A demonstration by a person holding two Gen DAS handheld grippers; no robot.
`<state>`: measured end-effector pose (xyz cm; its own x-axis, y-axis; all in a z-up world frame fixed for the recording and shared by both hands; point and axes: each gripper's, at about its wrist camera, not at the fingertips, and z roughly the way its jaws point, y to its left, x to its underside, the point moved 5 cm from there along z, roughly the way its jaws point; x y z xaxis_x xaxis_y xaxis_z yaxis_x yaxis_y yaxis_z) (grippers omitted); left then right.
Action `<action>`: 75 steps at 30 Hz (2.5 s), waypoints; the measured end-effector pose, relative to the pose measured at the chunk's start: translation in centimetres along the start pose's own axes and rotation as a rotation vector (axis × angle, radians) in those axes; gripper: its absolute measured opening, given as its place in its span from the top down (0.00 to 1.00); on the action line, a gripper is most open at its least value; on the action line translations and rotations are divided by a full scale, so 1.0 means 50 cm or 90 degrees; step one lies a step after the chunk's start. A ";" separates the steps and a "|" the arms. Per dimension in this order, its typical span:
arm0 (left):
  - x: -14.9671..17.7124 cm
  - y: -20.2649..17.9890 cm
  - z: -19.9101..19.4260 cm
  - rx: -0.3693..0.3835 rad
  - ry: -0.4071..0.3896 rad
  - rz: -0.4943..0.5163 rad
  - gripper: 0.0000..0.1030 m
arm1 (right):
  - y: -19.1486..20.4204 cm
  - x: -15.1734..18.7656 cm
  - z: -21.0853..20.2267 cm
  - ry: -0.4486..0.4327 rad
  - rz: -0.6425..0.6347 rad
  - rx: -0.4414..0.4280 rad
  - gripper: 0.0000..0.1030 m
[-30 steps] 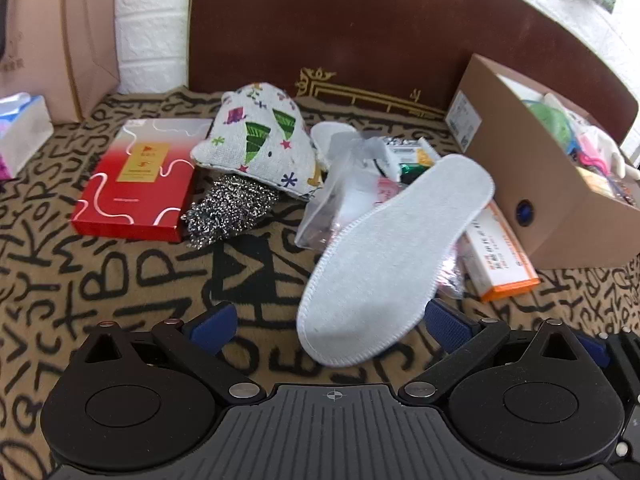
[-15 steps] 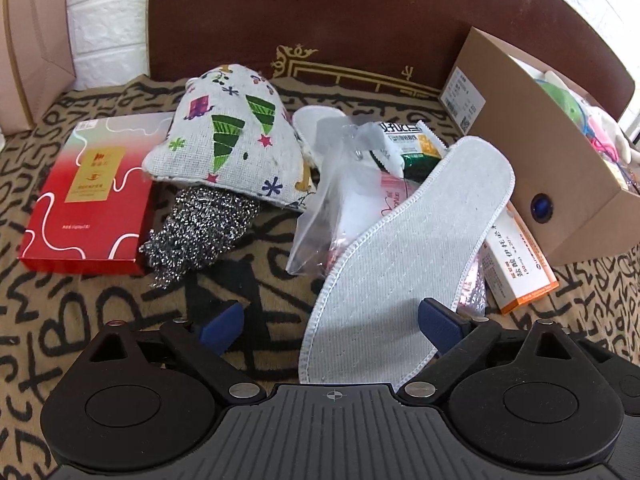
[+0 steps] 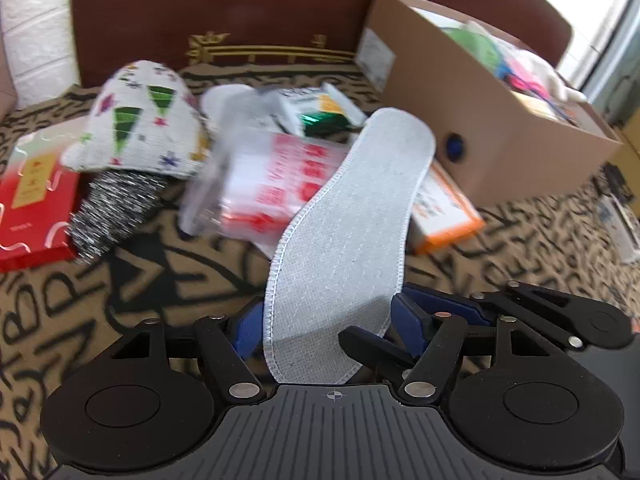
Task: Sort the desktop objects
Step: 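Close the left gripper on the heel end of the white insole, then lift the insole and carry it over the cardboard box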
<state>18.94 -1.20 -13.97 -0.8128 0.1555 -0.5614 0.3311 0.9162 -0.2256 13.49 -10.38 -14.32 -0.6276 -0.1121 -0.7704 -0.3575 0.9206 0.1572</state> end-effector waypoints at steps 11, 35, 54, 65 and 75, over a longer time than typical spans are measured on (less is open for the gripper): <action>-0.027 -0.002 0.023 -0.022 0.023 0.009 0.15 | -0.038 0.014 -0.013 -0.012 0.042 -0.011 0.43; -0.034 -0.145 -0.181 -0.030 -0.092 0.042 0.36 | 0.001 -0.035 -0.176 -0.123 -0.046 0.011 0.51; -0.337 -0.434 -0.065 0.054 -0.153 0.196 0.25 | -0.262 -0.227 -0.282 -0.283 0.027 0.183 0.50; -0.386 -0.417 0.080 0.047 -0.119 0.185 0.25 | -0.367 -0.229 -0.177 -0.243 0.094 0.181 0.50; -0.382 -0.385 0.071 0.007 -0.173 0.147 0.00 | -0.389 -0.220 -0.150 -0.253 0.099 0.221 0.04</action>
<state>29.78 -23.12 -1.73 -0.5600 0.2526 -0.7891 0.4968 0.8645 -0.0758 22.15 -29.84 -4.27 -0.3209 0.1231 -0.9391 0.0095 0.9919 0.1267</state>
